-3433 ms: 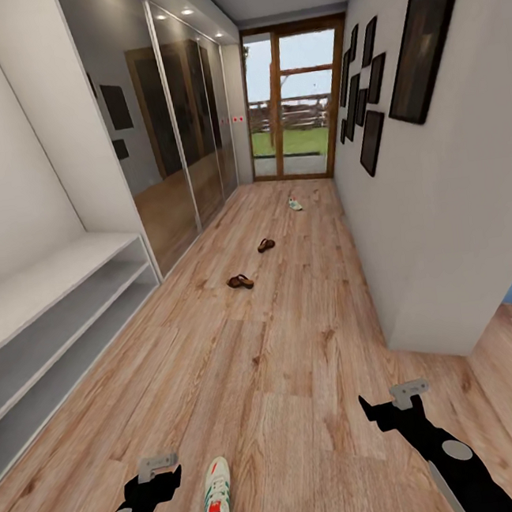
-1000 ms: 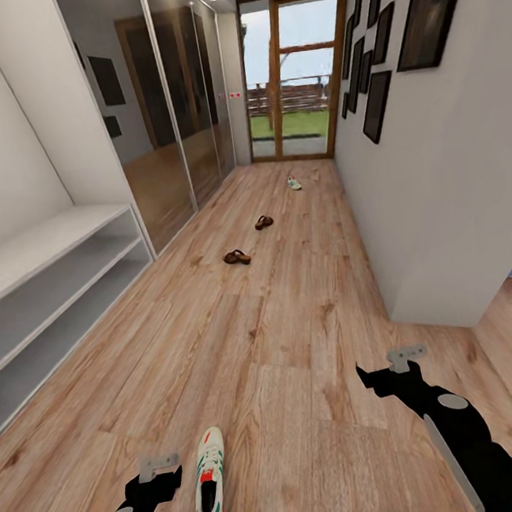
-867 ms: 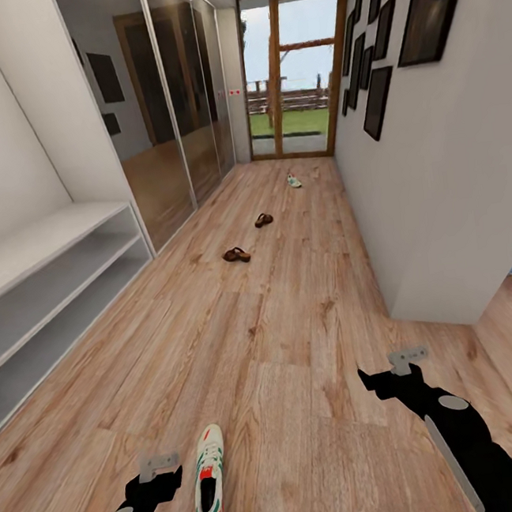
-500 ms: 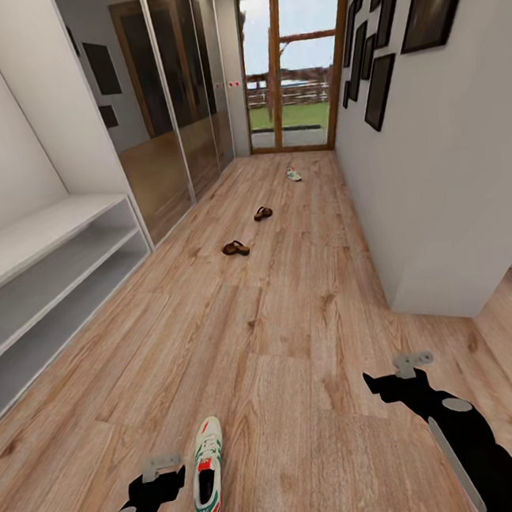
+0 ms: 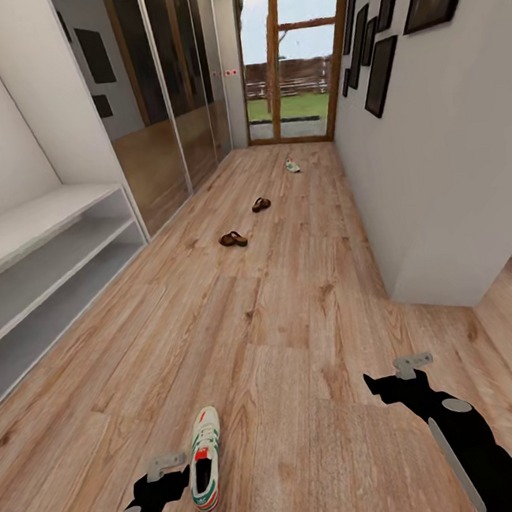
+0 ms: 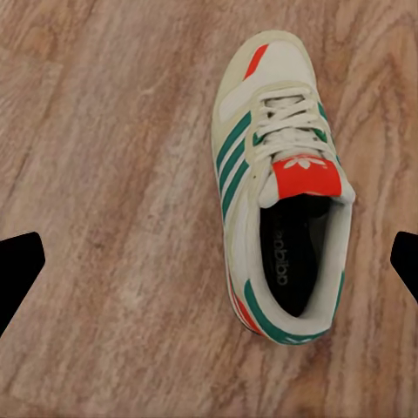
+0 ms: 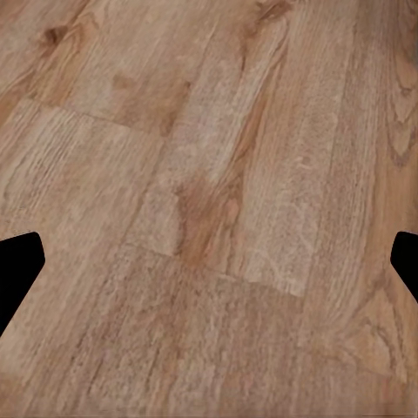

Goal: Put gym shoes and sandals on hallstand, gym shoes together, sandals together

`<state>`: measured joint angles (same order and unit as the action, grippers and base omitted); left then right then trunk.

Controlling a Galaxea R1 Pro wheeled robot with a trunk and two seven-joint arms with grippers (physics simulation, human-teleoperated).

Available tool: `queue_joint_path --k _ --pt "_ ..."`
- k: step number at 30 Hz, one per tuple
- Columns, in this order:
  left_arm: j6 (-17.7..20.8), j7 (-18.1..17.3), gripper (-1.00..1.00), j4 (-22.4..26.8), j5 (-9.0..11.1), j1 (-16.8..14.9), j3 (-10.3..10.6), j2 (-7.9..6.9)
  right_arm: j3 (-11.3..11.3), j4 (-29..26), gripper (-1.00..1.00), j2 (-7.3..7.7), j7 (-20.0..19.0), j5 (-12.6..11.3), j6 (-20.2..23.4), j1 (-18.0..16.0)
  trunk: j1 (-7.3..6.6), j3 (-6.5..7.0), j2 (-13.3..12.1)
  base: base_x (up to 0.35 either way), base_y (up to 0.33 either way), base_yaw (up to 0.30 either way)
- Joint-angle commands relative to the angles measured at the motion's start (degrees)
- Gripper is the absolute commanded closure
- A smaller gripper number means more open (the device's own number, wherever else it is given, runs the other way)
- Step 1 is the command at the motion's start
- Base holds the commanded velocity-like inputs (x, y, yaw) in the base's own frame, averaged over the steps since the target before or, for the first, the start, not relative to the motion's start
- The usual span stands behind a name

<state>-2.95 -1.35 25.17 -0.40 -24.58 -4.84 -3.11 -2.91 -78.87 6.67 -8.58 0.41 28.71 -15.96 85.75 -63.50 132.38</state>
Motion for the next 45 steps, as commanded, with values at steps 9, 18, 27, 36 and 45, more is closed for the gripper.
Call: queue_joint_path --k 9,18,27,36,45 --pt "-0.21 -0.14 -1.00 -0.03 -0.04 -0.04 -0.18 0.02 -0.02 -0.06 -1.00 -0.17 -0.25 0.10 0.32 -0.03 1.97 -2.36 3.64 0.000 0.000 -0.150" --pt "-0.34 -0.14 -1.00 -0.03 -0.04 -0.03 -0.17 0.03 -0.06 -0.06 -1.00 -0.24 -0.21 0.10 0.33 -0.03 3.73 -4.03 6.85 0.000 0.000 -0.075" --pt "-0.62 -0.14 -1.00 0.12 0.00 -0.03 -0.17 0.03 -0.08 -0.08 -1.00 -0.25 -0.21 0.04 0.34 -0.03 3.73 -4.05 6.85 0.000 0.000 -0.229" --pt "-0.65 -0.14 -1.00 0.21 -0.01 0.02 -0.17 0.04 -0.08 -0.14 -1.00 -0.26 -0.21 0.03 0.36 -0.03 4.17 -4.41 7.65 0.000 0.000 -0.267" --pt "-0.65 -0.14 -1.00 0.23 0.02 -0.02 -0.17 0.04 -0.08 -0.14 -1.00 -0.33 -0.21 0.03 0.38 -0.03 5.95 -6.07 10.88 0.000 0.000 -0.053"
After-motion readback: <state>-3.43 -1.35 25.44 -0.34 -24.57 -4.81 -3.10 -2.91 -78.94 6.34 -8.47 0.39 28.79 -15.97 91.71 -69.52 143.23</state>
